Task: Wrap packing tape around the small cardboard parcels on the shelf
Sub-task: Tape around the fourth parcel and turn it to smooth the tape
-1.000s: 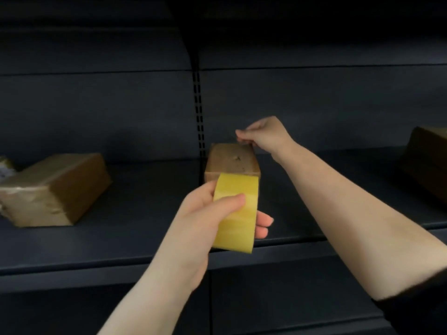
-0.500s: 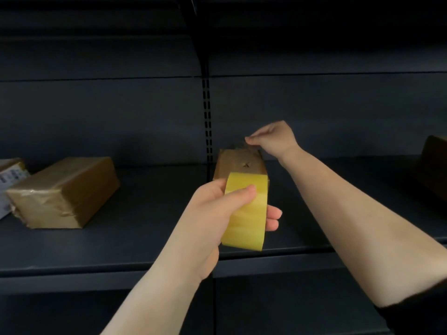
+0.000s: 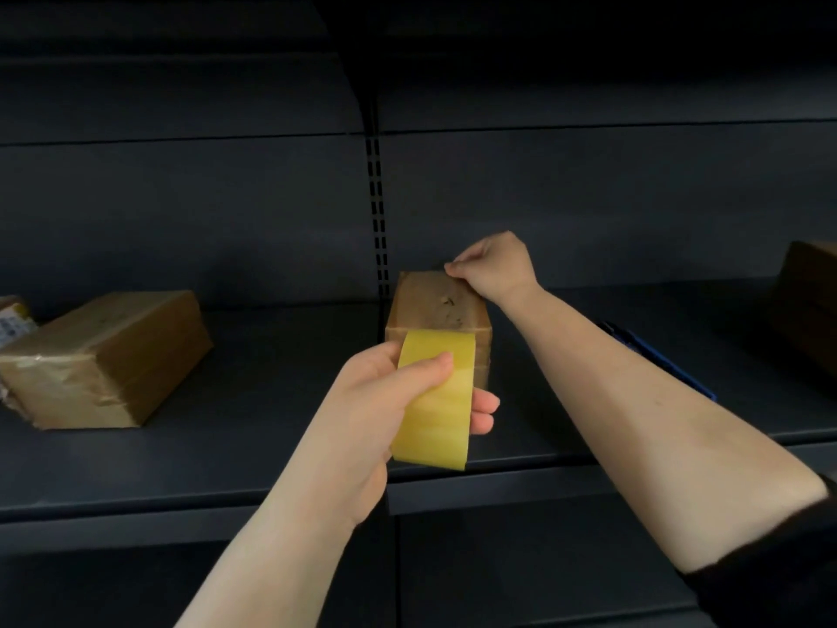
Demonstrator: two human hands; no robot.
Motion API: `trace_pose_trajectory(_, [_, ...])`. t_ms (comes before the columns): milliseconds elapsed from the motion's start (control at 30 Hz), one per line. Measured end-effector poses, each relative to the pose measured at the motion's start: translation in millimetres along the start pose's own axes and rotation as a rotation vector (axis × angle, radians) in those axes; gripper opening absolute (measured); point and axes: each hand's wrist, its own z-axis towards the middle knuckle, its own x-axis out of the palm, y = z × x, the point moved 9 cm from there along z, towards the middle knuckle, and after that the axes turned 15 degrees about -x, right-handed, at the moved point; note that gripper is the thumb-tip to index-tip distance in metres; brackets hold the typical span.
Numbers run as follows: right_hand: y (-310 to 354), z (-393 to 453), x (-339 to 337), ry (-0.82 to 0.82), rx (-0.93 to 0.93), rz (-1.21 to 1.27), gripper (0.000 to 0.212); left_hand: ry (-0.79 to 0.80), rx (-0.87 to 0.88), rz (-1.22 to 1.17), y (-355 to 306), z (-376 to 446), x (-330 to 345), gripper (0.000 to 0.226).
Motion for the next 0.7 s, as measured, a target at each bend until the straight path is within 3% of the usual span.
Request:
trace_pose_trajectory(333, [-3,4,7,-0.02,-0.027,-0.105,0.013,-0.039,0.0,-0.005,1,6,-8,0.013])
trace_pose_trajectory(500, [-8,6,7,0.011,0.039,-0.078,0.029,-0.045,-0.001,0.009,4,8,-10,0.013])
trace_pose_trajectory(600, [-4,5,9,0.02,0.005,-0.096,0.021,-0.053,0.0,0.015,5,8,-11,0.012])
trace_pose_trajectory(700, [16,6,2,0.046,-0.122,-0.445,0.038,-0.064,0.008,0.042,5,8,-11,0.011])
